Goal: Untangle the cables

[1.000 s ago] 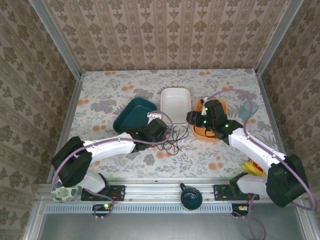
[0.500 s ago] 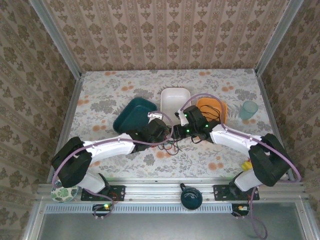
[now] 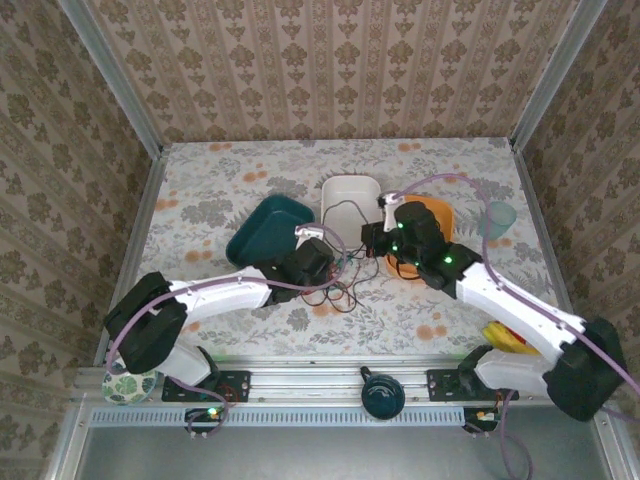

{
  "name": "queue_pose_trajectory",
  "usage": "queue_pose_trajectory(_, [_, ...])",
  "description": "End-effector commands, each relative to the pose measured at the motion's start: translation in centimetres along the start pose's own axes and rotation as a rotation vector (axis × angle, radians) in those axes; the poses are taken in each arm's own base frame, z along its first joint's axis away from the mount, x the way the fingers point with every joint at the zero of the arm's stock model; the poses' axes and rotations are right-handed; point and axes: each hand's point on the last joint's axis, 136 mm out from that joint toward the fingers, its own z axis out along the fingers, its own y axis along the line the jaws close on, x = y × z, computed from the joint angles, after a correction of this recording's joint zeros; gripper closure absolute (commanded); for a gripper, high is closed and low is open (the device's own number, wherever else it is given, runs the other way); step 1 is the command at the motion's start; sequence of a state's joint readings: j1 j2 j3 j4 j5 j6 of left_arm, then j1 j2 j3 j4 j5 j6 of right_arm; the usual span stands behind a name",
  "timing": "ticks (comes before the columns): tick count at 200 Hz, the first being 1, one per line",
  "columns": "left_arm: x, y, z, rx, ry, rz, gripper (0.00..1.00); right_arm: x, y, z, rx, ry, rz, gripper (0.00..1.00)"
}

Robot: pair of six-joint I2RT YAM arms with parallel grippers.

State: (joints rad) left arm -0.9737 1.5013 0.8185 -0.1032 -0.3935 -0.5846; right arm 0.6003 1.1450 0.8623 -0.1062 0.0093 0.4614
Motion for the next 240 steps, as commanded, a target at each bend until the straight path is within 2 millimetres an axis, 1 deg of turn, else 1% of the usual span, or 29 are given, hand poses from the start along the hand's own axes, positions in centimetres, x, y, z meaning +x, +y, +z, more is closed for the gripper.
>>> queue_pose_trajectory(1, [0.8,0.7,0.7,-0.037,0.027,0.006,0.53,-5.1,-0.9,-3.1,0.073,-0.216,0.078,1.00])
queue_pose_trajectory(35, [1.3,0.7,1.0,-0.035,0.045,0.010,0.54,-10.2,-0.9,-7.9,0.101,-0.424,0.085,1.00])
queue_pose_trajectory(52, [1.5,0.7,1.2,-0.036,0.051,0.011,0.55,-12.6,-0.7,-10.3,0.088,-0.519,0.082,1.00])
queue_pose_trajectory(70, [1.6,0.8,1.2,-0.039,0.053,0.011,0.56,-14.7,-0.6,-12.6,0.080,-0.596,0.083,1.00])
queue_pose_trajectory(85, [1.6,0.8,1.2,-0.037,0.053,0.012,0.59,-15.9,-0.5,-13.9,0.059,-0.631,0.090,1.00])
queue_pose_trajectory(97, [1.6,0.7,1.2,-0.037,0.053,0.014,0.61,-16.5,-0.2,-14.4,0.032,-0.644,0.092,1.00])
queue_pose_trajectory(111, [1.6,0.7,1.2,-0.034,0.054,0.014,0.64,-17.0,0.7,-14.8,-0.004,-0.643,0.073,1.00])
queue_pose_trajectory(128, [1.6,0.6,1.2,-0.032,0.054,0.014,0.71,-17.3,1.8,-15.3,-0.057,-0.653,0.045,1.00])
queue_pose_trajectory(145, [1.6,0.6,1.2,-0.030,0.054,0.016,0.82,-18.1,3.0,-16.4,-0.101,-0.673,0.004,1.00])
queue_pose_trajectory(167, [1.6,0.6,1.2,-0.032,0.055,0.014,0.93,-19.4,3.9,-18.8,-0.116,-0.734,-0.037,1.00])
queue_pose_trajectory(186, [1.6,0.7,1.2,-0.034,0.054,0.013,0.99,-20.5,5.0,-21.3,-0.143,-0.787,-0.087,1.00])
queue_pose_trajectory(199, [1.5,0.6,1.2,-0.033,0.051,0.012,1.00,-21.0,5.9,-23.2,-0.169,-0.820,-0.118,1.00])
queue_pose_trajectory(217, [1.4,0.5,1.1,-0.024,0.047,0.010,1.00,-21.3,6.9,-25.0,-0.202,-0.833,-0.162,1.00])
queue_pose_trajectory(228, [1.3,0.4,1.1,-0.020,0.046,0.010,1.00,-21.2,7.3,-25.8,-0.214,-0.836,-0.174,1.00])
queue_pose_trajectory(240, [1.2,0.4,1.1,-0.018,0.043,0.010,1.00,-21.1,7.3,-26.1,-0.215,-0.838,-0.175,1.00])
